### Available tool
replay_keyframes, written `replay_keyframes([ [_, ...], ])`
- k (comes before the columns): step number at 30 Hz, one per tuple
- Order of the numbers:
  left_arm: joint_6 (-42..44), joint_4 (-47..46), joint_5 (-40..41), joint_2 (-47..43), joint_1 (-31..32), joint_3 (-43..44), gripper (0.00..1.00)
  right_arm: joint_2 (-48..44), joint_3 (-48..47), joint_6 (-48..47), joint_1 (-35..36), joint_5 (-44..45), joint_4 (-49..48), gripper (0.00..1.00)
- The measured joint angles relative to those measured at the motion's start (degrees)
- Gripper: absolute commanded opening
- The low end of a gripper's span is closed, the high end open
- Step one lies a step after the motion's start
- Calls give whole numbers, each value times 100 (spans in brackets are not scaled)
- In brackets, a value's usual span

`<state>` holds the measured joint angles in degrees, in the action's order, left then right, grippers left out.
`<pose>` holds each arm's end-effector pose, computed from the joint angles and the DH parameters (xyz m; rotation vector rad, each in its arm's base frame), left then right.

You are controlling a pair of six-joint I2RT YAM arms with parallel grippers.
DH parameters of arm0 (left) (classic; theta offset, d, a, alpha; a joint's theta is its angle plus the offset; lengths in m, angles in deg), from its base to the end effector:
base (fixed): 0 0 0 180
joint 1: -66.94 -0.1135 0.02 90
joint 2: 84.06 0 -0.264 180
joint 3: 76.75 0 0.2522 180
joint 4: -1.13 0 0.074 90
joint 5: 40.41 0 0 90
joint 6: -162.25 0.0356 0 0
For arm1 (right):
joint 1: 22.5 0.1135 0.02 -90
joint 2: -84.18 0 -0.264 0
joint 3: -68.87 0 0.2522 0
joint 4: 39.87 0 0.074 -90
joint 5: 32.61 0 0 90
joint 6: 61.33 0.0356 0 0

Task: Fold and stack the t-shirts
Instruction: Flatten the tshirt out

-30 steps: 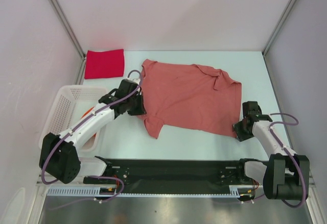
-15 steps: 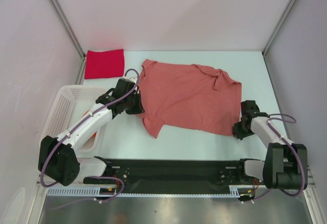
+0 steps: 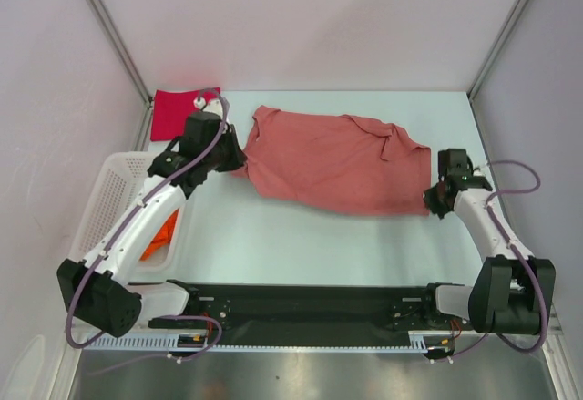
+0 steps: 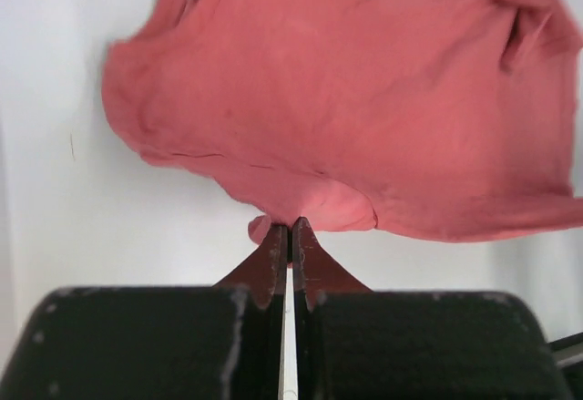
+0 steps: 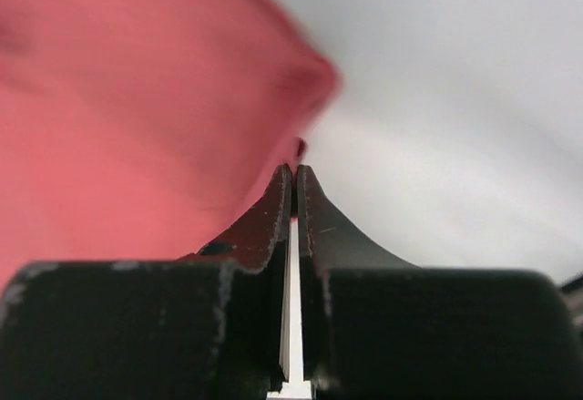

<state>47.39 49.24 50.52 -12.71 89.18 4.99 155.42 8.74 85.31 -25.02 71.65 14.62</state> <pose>0.2504 -0.1018 0.3421 -0.0608 2.2630 -0.4271 0.2268 -0.0188 0.2161 1.3713 2.2707 -0.0346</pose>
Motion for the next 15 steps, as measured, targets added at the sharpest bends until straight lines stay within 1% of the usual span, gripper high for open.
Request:
replay_keyframes([
  [4,48,-31,157,63,-13,739,0,-37,-1244,-374,-9,299,46,0],
  [9,160,-332,260,337,-15,2057,0,74,-2780,-890,-48,697,83,0],
  [15,562,-1008,-111,619,-15,3515,0,26,-4229,-1432,-57,1123,-380,0],
])
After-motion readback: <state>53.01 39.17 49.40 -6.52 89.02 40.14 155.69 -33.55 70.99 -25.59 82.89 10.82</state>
